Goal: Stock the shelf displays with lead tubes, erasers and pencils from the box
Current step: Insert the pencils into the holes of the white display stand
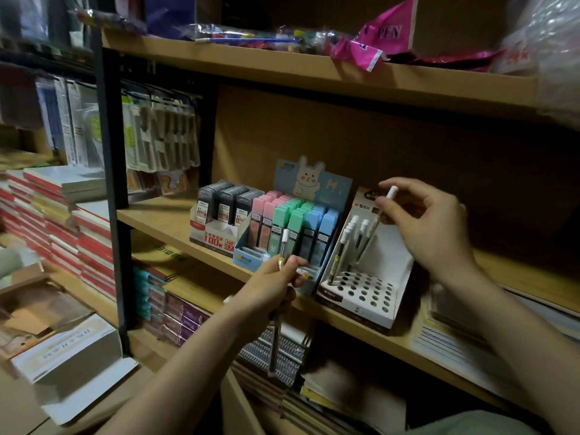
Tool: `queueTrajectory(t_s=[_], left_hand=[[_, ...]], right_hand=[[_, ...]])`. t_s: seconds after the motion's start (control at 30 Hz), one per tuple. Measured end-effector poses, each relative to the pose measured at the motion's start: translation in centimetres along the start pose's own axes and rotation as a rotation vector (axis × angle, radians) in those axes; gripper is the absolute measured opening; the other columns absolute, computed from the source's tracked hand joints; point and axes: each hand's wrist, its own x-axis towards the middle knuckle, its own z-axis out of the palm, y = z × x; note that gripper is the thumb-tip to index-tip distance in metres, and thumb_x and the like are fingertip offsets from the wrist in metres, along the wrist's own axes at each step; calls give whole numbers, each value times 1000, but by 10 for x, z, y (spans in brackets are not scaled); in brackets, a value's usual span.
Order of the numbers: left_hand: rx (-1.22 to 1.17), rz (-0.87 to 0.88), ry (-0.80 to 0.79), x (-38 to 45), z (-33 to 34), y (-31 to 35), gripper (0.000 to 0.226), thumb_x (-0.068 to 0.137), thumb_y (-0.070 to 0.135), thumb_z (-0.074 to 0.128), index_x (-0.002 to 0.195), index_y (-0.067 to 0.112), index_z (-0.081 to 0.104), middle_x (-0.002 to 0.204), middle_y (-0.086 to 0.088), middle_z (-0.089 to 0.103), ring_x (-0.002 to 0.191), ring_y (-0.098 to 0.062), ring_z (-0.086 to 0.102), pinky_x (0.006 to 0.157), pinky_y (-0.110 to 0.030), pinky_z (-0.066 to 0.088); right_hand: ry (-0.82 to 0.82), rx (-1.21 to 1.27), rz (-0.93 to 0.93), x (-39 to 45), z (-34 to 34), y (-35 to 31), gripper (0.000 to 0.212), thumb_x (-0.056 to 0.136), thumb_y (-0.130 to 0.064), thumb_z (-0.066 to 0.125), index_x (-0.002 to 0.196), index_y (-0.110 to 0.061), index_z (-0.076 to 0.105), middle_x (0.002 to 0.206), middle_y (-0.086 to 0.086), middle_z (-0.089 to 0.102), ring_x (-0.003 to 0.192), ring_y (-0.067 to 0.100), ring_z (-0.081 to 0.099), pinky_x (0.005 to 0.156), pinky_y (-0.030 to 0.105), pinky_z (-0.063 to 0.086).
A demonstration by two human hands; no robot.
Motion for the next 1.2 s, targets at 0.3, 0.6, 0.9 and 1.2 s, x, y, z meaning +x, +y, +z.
queueTrajectory(t_s=[0.3, 0.6, 0.9, 1.2], left_hand=[[-236, -66, -128, 7, 8, 4, 42, 95, -7, 40, 125, 21, 48, 95, -10, 71, 69, -15, 53, 65, -32, 44], [-194, -19, -246, 10, -2, 3, 39, 99, 4, 43, 117, 35, 57, 114, -11, 63, 59, -8, 53, 56, -26, 44], [-262, -12, -316, 3, -5, 13, 41, 92, 11, 50, 131, 23, 48, 118, -7, 69, 79, -19, 66, 77, -41, 58], [-183, 2, -216, 2, -7, 13, 45, 81, 11, 64, 125, 19, 59, 84, -4, 58, 66, -10, 51, 61, -25, 41]], right_hand=[[17, -32, 16, -15, 21, 31, 29, 87, -15, 69, 116, -19, 68, 95, -5, 70, 84, 4, 68, 76, 17, 55], [-27, -128, 28, 0, 27, 35, 33, 81, -19, 75, 110, -21, 59, 90, -9, 64, 79, -3, 62, 62, 8, 51], [-13, -271, -110, -8, 41, 41, 18, 84, -17, 73, 86, -17, 55, 91, -2, 56, 78, 9, 56, 68, 23, 50], [-28, -156, 99, 1, 42, 32, 20, 85, -19, 73, 78, -20, 55, 84, -8, 59, 78, 5, 59, 59, 20, 46]])
